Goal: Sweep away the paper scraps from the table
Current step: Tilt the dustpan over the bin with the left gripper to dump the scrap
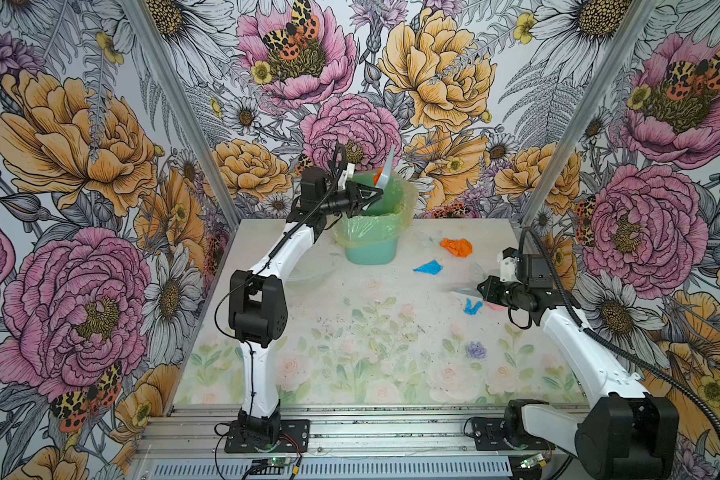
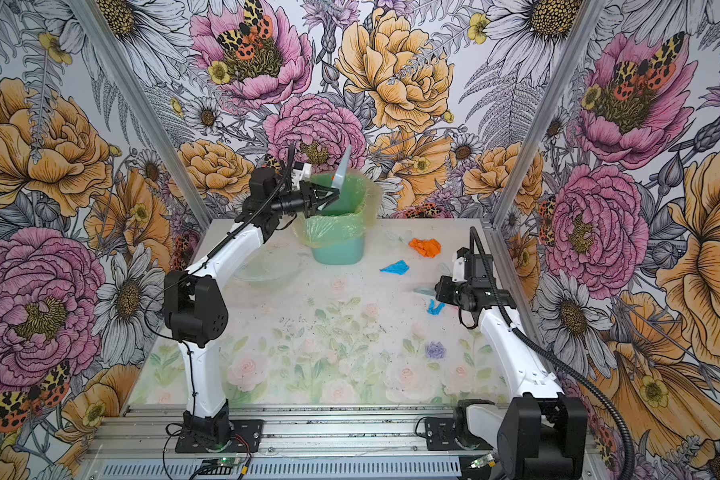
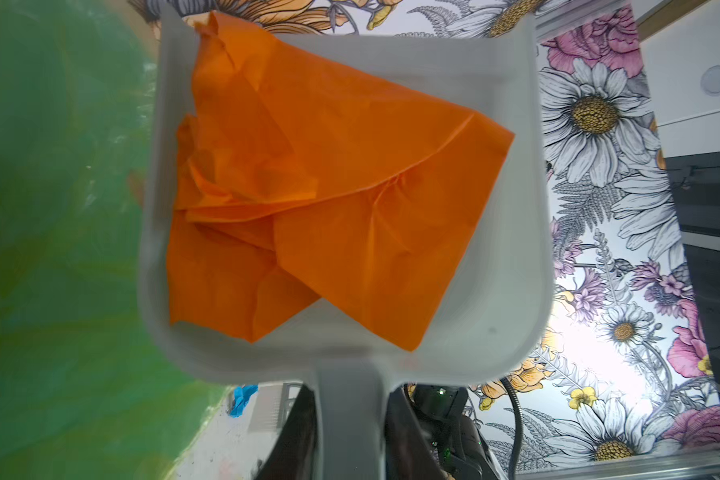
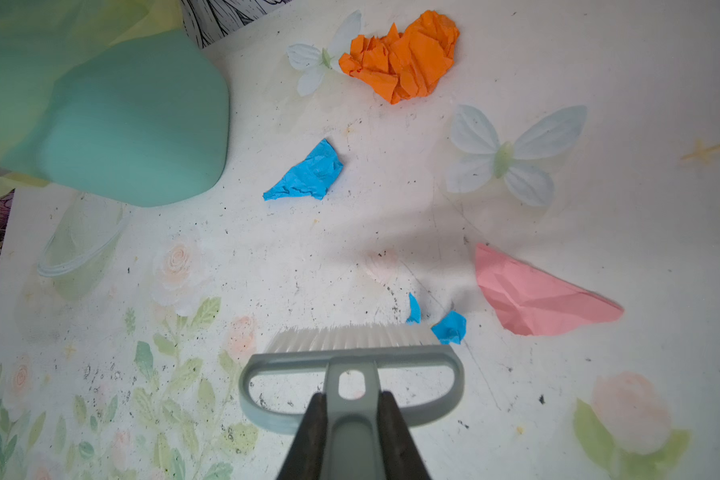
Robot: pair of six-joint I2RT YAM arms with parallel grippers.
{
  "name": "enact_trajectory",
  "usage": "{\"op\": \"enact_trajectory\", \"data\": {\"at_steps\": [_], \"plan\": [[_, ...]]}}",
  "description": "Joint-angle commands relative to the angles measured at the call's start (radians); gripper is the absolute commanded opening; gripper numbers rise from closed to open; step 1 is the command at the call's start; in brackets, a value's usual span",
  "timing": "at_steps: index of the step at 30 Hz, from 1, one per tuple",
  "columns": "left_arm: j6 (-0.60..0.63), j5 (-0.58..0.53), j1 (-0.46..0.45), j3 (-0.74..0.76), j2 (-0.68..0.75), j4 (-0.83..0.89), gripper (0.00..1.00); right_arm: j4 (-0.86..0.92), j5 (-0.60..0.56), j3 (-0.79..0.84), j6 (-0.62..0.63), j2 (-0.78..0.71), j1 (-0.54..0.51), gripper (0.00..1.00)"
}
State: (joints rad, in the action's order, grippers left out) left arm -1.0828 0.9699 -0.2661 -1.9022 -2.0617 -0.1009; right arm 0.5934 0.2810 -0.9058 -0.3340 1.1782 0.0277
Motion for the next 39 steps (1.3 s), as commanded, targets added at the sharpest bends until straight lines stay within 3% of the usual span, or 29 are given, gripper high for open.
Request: {"op": "enact_trajectory", "data": {"at_steps": [1, 15, 25, 32, 39], "plan": [[-0.113, 0.049, 0.001, 0.026, 0.042, -0.173, 0.0, -0.012, -0.01, 0.008, -0.011, -0.017, 0.004, 0.0], [-0.648, 0.052, 0.005, 0.049, -0.063, -0.804, 0.0, -0.012, -0.016, 0.004, -0.013, -0.006, 0.002, 0.0], [-0.663, 0.047, 0.006, 0.054, -0.063, -0.811, 0.0, -0.012, -0.016, -0.001, -0.014, 0.01, 0.002, 0.0], [-0.808, 0.022, 0.01, 0.05, -0.102, -0.959, 0.0, -0.012, -0.017, 0.002, -0.014, 0.015, 0.001, 0.0], [-0.874, 0.007, 0.014, 0.044, -0.124, -1.032, 0.0, -0.012, -0.021, 0.006, -0.019, 0.007, 0.001, 0.0]]}}
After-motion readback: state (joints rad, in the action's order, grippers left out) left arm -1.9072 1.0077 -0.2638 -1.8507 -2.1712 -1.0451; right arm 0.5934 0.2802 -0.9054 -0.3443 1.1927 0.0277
